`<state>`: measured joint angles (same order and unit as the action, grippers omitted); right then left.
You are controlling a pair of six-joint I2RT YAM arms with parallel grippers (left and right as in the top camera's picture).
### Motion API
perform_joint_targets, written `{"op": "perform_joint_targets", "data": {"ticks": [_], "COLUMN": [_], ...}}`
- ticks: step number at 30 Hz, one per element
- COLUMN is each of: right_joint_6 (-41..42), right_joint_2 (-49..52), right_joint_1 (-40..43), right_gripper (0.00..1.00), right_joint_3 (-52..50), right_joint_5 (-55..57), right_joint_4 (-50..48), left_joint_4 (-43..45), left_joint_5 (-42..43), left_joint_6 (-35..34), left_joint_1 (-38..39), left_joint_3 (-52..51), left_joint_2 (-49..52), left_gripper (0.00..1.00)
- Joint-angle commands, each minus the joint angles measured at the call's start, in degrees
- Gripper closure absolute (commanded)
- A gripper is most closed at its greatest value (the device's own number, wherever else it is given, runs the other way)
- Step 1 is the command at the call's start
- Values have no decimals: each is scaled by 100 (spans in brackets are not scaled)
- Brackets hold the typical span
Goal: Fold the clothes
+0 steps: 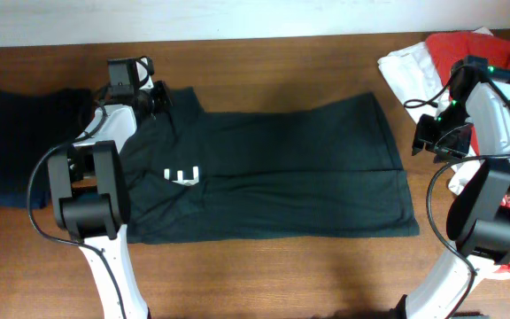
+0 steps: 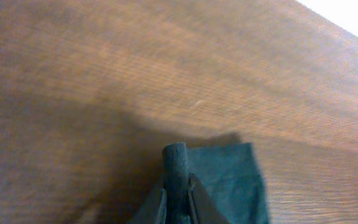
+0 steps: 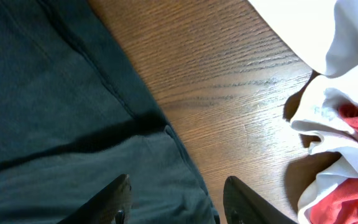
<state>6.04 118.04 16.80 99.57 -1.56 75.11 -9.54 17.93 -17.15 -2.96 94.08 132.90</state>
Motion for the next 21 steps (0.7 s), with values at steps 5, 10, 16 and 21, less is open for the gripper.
{"op": "perform_joint_targets", "data": {"ticks": [5,10,16,21], "right_joint_6": [-739,-925,-789,-544], "right_joint_2": [0,321,1287,1753], "right_joint_1": [-2,-313,-704,-981], "right_gripper": [48,48,40,40], "right_joint_3": [101,98,98,98], "right_joint_5": [-470,-798,-898,-1043], "right_joint_4": [-793,-2448,-4358,-5455], "left_joint_4": [-1980,-3840,-4046,-4140], "left_joint_5": [1036,957,918,750], "left_joint_6": [-17,37,92,92], "left_joint_1": [-2,68,116,260], "left_joint_3": [1751,1829,1829,1829], "left_joint_2": [111,111,114,114], "left_gripper": [99,99,99,99]}}
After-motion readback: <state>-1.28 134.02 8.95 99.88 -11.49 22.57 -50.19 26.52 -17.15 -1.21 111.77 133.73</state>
